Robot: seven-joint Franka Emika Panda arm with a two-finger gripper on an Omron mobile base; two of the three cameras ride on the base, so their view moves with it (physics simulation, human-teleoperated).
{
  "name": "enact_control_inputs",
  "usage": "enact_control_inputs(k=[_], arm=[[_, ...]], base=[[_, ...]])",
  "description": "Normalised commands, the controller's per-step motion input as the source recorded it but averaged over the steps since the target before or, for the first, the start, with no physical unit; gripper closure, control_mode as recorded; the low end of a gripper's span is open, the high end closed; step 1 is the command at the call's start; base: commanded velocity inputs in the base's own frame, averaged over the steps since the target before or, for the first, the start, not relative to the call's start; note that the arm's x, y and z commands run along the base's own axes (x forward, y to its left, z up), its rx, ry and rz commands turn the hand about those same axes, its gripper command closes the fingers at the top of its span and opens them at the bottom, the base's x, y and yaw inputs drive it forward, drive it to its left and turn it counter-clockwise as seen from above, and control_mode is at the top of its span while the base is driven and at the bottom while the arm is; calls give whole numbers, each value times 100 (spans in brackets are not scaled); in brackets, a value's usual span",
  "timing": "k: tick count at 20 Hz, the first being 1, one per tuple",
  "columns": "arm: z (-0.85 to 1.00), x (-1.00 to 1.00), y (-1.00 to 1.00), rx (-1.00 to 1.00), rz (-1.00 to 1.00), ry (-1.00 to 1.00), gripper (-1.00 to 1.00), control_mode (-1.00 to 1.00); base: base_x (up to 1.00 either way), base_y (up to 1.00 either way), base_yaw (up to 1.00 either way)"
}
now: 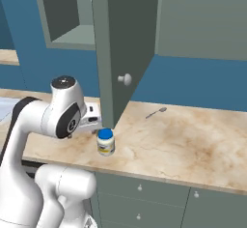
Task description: Pick the mayonnaise and mayonnaise from the counter and place them in the cabinet.
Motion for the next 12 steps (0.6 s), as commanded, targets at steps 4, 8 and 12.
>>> enact_control_inputs(k=[4, 8, 12], arm=[[-24, 38, -12, 0, 0, 0, -100, -100], [-41, 27, -7, 0, 0, 0, -100, -100], [-47, 15, 0, 0, 0, 0, -100, -100]], base=[[0, 0, 0], [0, 0, 0], [0, 0, 0]])
